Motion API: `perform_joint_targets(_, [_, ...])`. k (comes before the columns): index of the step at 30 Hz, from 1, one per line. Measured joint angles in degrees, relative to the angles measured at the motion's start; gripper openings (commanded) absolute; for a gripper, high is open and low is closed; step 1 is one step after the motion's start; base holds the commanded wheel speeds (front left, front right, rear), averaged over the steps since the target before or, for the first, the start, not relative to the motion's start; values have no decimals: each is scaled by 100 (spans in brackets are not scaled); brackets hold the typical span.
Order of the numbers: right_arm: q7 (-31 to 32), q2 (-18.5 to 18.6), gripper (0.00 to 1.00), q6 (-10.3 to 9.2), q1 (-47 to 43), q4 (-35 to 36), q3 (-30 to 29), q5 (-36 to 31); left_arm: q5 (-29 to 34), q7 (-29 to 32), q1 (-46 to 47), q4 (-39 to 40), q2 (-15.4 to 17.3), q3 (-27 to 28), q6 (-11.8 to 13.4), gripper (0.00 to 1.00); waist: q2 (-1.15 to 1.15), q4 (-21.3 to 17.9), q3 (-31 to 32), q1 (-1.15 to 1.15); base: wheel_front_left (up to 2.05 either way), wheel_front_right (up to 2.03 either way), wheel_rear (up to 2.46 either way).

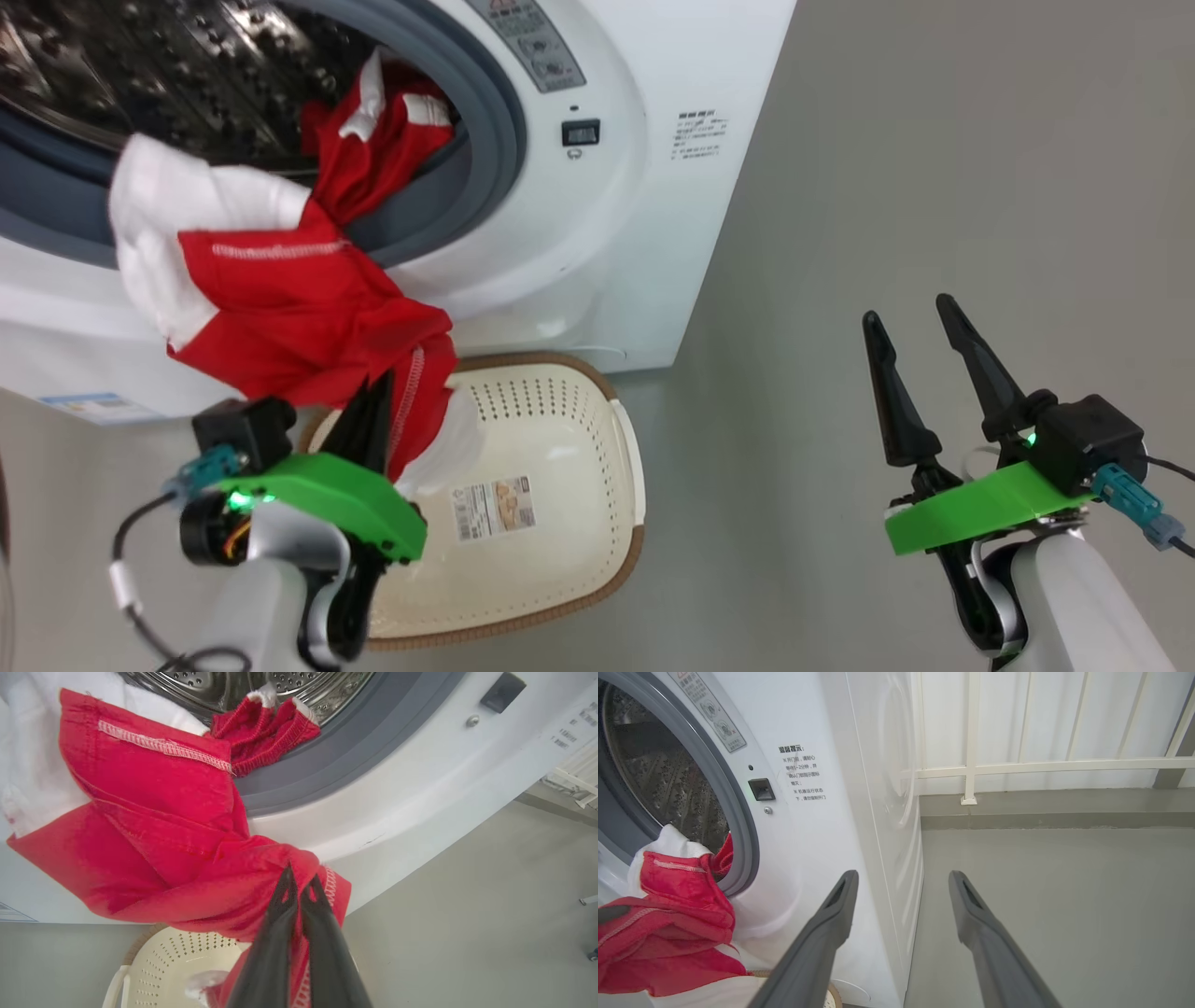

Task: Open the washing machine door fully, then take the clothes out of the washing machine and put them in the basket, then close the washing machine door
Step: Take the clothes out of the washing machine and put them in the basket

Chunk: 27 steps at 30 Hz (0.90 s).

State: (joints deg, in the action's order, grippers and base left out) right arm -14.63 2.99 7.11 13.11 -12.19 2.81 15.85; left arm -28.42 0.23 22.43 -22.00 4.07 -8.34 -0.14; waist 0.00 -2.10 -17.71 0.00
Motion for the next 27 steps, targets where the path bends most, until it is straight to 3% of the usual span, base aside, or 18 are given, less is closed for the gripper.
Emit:
perform_joint_targets(15, [0,3,100,0,518,86,179,-32,-92,-647,1601,-3171,-174,-283,-296,0,0,-152,-823,0,0,0,0])
perform_joint_targets(27, [0,4,100,0,728,93,333,-21,18,-816,2446,-4804,-176,-468,-220,0,0,-469,-1306,0,0,0,0])
